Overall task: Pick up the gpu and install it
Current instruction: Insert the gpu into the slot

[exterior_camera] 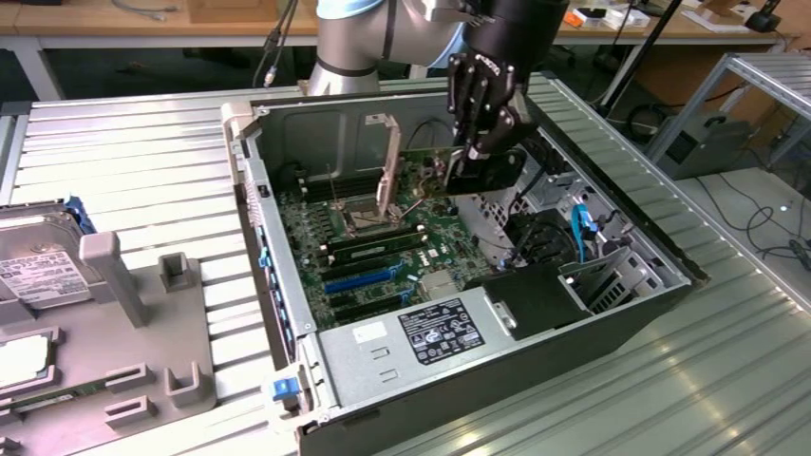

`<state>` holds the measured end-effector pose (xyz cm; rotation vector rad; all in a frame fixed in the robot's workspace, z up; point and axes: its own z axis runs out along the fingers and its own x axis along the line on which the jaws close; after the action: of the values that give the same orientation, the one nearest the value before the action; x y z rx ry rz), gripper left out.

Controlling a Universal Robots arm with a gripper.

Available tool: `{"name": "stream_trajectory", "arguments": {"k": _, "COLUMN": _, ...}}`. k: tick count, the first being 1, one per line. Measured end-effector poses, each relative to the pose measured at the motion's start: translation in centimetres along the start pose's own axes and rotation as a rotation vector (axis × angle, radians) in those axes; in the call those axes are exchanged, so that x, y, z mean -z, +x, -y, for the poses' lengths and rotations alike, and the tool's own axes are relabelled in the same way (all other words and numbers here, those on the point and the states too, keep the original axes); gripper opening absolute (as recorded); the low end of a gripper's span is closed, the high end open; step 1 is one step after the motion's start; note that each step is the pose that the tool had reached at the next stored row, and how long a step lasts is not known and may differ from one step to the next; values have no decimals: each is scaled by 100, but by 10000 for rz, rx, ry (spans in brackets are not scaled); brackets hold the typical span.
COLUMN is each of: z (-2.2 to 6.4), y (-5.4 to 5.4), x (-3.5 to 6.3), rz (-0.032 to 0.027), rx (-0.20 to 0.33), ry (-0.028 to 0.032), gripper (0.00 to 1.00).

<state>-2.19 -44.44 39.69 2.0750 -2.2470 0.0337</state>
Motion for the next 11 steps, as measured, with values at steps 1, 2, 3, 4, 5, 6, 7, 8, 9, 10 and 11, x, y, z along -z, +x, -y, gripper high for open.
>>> {"name": "stream_trajectory", "arguments": {"k": 1, "z": 0, "y": 0, "x": 0, "rz": -8, "rx": 189, "ry": 15, "gripper": 27}}
{"name": "stream_trajectory", "arguments": {"k": 2, "z": 0, "y": 0, "x": 0, "rz": -20, "rx": 484, "ry": 38, "gripper": 27}}
{"name": "stream_trajectory", "arguments": {"k": 3, "z": 0, "y": 0, "x": 0, "rz": -28, "rx": 688, "ry": 53, "gripper": 27}}
{"name": "stream_trajectory", "arguments": {"k": 4, "z": 0, "y": 0, "x": 0, "rz": -34, "rx": 837, "ry": 64, "gripper": 27}}
{"name": "stream_trajectory", "arguments": {"k": 5, "z": 0, "y": 0, "x": 0, "rz": -42, "rx": 1045, "ry": 80, "gripper": 27}}
{"name": "stream_trajectory", "arguments": {"k": 6, "z": 0, "y": 0, "x": 0, "rz": -49, "rx": 1222, "ry": 93, "gripper": 27}}
{"name": "stream_trajectory", "arguments": {"k": 7, "z": 0, "y": 0, "x": 0, "rz": -54, "rx": 1351, "ry": 103, "gripper": 27}}
{"name": "stream_trajectory", "arguments": {"k": 8, "z": 0, "y": 0, "x": 0, "rz": -57, "rx": 1432, "ry": 109, "gripper": 27}}
{"name": "stream_trajectory", "arguments": {"k": 9, "z": 0, "y": 0, "x": 0, "rz": -62, "rx": 1544, "ry": 118, "gripper": 27}}
{"name": "stream_trajectory", "arguments": {"k": 10, "z": 0, "y": 0, "x": 0, "rz": -65, "rx": 1633, "ry": 125, "gripper": 27}}
{"name": "stream_trajectory", "arguments": {"k": 11, "z": 0, "y": 0, "x": 0, "rz": -69, "rx": 1723, "ry": 131, "gripper": 27}}
